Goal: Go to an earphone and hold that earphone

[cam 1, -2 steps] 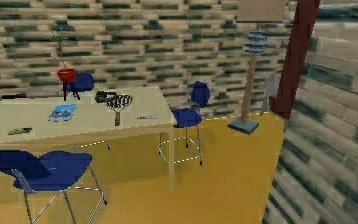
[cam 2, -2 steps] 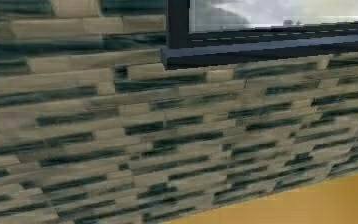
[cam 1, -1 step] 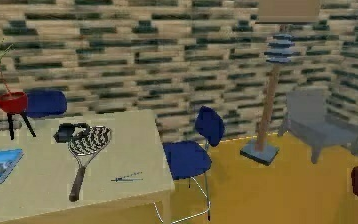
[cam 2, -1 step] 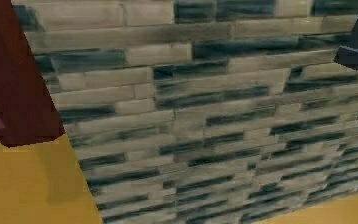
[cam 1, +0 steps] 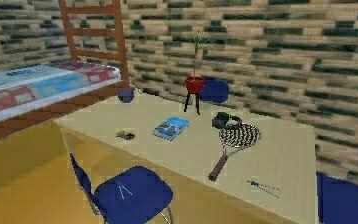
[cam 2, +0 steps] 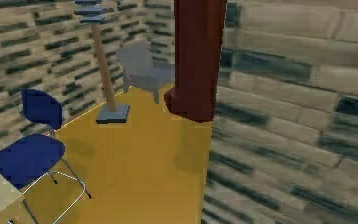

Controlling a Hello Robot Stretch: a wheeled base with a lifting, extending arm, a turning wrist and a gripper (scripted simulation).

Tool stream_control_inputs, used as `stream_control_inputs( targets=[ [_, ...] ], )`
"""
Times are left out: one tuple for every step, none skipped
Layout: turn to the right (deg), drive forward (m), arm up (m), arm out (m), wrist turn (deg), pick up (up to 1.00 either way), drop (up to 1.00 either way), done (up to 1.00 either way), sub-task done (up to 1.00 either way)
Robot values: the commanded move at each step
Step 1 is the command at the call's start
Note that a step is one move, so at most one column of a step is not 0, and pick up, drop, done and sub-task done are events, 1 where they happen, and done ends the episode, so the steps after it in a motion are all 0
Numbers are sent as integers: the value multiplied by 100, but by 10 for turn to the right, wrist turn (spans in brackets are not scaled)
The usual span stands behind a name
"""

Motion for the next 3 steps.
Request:
stream_control_inputs(
  targets=[
    [-450, 0, 0, 0, 0, 0, 0, 0, 0],
    [-300, 0, 0, 0, 0, 0, 0, 0, 0],
    [450, 0, 0, 0, 0, 0, 0, 0, 0]
  ],
)
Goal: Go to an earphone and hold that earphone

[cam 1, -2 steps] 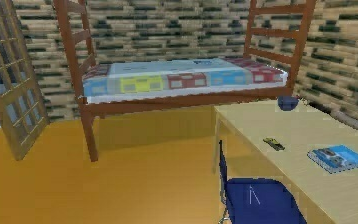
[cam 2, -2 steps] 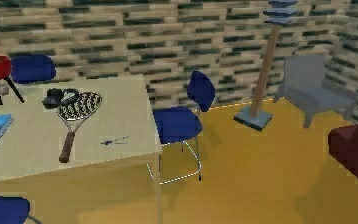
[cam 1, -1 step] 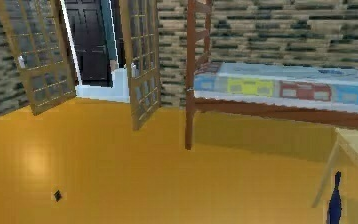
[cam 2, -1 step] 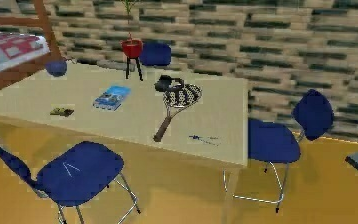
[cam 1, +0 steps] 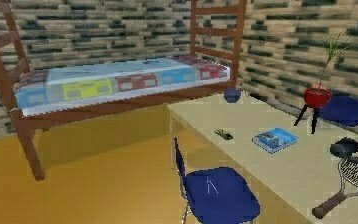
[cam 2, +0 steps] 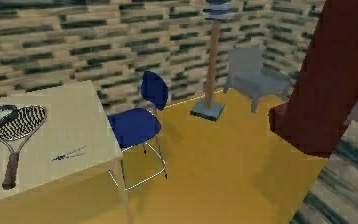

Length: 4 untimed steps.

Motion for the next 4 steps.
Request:
stream_control_inputs(
  targets=[
    [450, 0, 0, 0, 0, 0, 0, 0, 0],
    [450, 0, 0, 0, 0, 0, 0, 0, 0],
    [90, 0, 0, 0, 0, 0, 0, 0, 0],
    [0, 65, 0, 0, 0, 0, 0, 0, 0]
  ],
)
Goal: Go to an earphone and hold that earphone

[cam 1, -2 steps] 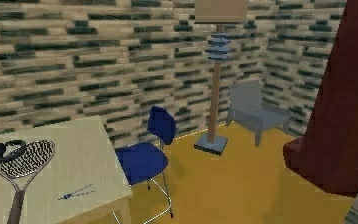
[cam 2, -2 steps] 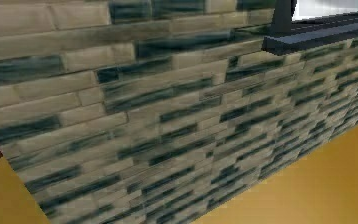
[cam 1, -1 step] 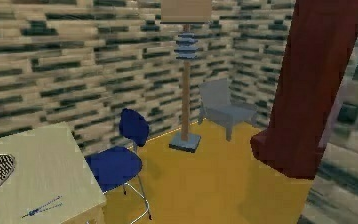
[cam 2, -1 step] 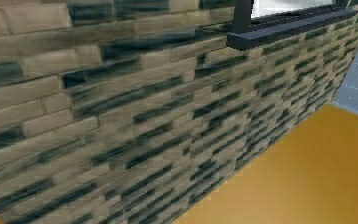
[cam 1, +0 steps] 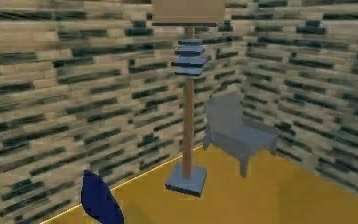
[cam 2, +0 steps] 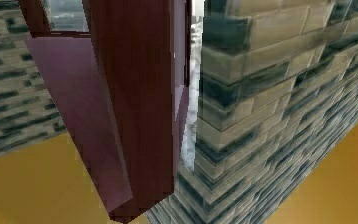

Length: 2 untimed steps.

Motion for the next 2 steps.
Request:
stream_control_inputs(
  targets=[
    [30, 0, 0, 0, 0, 0, 0, 0, 0],
    [0, 60, 0, 0, 0, 0, 0, 0, 0]
  ],
)
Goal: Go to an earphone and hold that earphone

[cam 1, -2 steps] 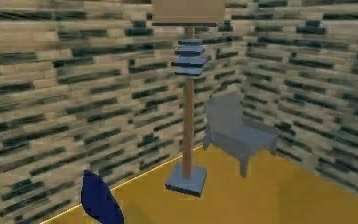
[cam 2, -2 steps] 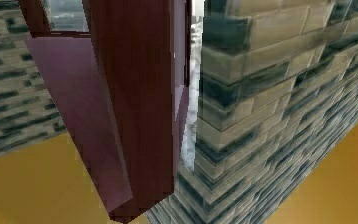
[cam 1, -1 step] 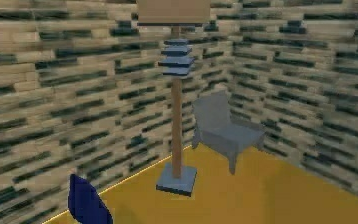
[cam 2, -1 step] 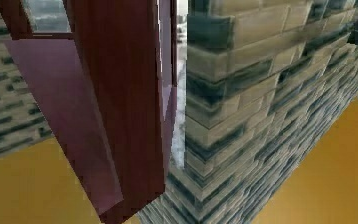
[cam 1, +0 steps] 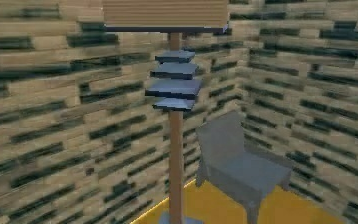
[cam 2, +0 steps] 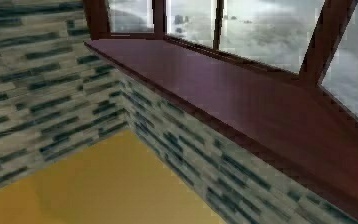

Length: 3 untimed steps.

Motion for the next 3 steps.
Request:
stream_control_inputs(
  targets=[
    [-330, 0, 0, 0, 0, 0, 0, 0, 0],
    [0, 35, 0, 0, 0, 0, 0, 0, 0],
    [-390, 0, 0, 0, 0, 0, 0, 0, 0]
  ],
)
